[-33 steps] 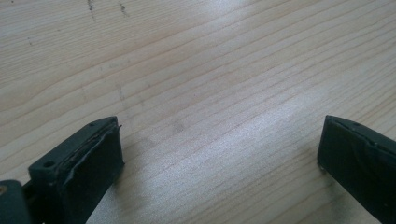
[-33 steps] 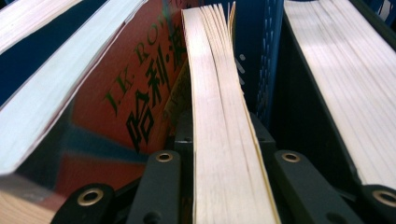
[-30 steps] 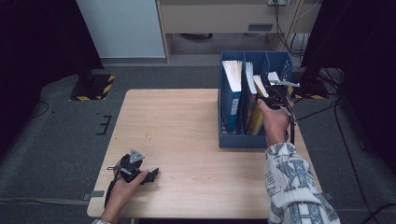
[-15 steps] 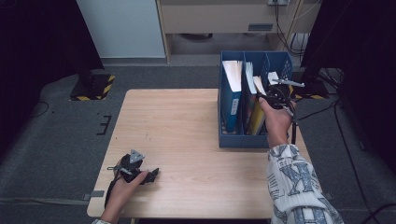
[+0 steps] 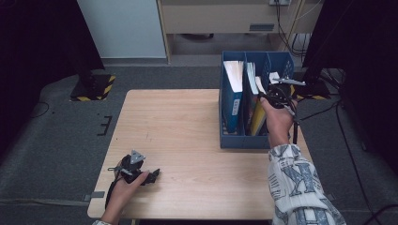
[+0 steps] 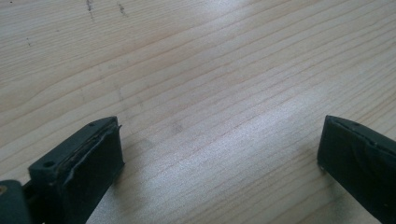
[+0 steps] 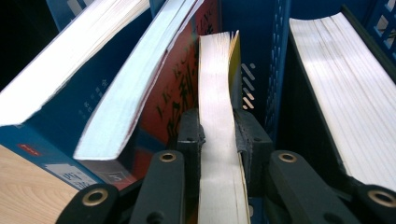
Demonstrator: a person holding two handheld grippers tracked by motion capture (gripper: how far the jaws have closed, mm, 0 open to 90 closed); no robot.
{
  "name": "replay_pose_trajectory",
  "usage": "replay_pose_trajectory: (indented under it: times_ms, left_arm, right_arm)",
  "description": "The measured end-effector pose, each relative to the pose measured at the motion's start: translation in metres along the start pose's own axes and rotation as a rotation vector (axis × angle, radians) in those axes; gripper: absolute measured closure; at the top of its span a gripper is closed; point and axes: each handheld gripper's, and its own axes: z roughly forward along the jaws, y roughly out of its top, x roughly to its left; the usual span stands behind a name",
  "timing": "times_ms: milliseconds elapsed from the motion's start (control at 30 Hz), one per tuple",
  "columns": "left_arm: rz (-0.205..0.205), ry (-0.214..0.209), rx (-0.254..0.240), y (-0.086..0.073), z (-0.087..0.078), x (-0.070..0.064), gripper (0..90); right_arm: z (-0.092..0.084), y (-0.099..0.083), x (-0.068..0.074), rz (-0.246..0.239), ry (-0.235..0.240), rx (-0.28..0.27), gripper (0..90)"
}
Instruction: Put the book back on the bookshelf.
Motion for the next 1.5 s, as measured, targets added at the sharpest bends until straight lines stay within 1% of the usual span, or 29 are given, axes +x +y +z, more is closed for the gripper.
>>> replay_pose_trajectory:
  times_ms: [33,100,267,300,467,667,933,967,1233,1500]
  left_arm:
    - [0.0,0.0,0.0,0.0,0.0,0.0,0.0]
    - [0.0,0.0,0.0,0.0,0.0,0.0,0.0]
    - [0.0,0.0,0.0,0.0,0.0,0.0,0.0]
    - [0.0,0.0,0.0,0.0,0.0,0.0,0.0]
    - [0.0,0.0,0.0,0.0,0.0,0.0,0.0]
    - [-0.005,0.0,-0.005,0.0,0.0,0.0,0.0]
    - [0.001,-0.003,-0.003,0.001,0.001,0.0,0.0]
    - [-0.001,-0.003,-0.005,0.001,0.001,0.0,0.0]
    - [0.003,-0.004,0.0,0.001,0.001,0.0,0.0]
    - [0.003,-0.004,0.0,0.001,0.001,0.0,0.0]
  right_arm:
    - [0.0,0.0,0.0,-0.006,-0.001,-0.001,75.0]
    - [0.0,0.0,0.0,0.001,0.002,-0.003,75.1]
    - [0.0,0.002,-0.002,-0.002,-0.001,-0.012,75.4]
    - [-0.001,0.004,-0.003,0.003,-0.001,-0.018,75.5]
    - [0.0,0.009,-0.006,-0.002,-0.007,-0.023,75.5]
    - [0.006,0.015,-0.006,-0.004,-0.012,-0.032,75.5]
    - [0.016,0.022,-0.009,0.01,-0.021,-0.042,75.5]
    - [0.017,0.023,-0.009,0.005,-0.021,-0.045,75.5]
    - [0.022,0.029,-0.008,-0.001,-0.03,-0.048,75.5]
    - [0.024,0.029,-0.012,0.004,-0.043,-0.05,75.5]
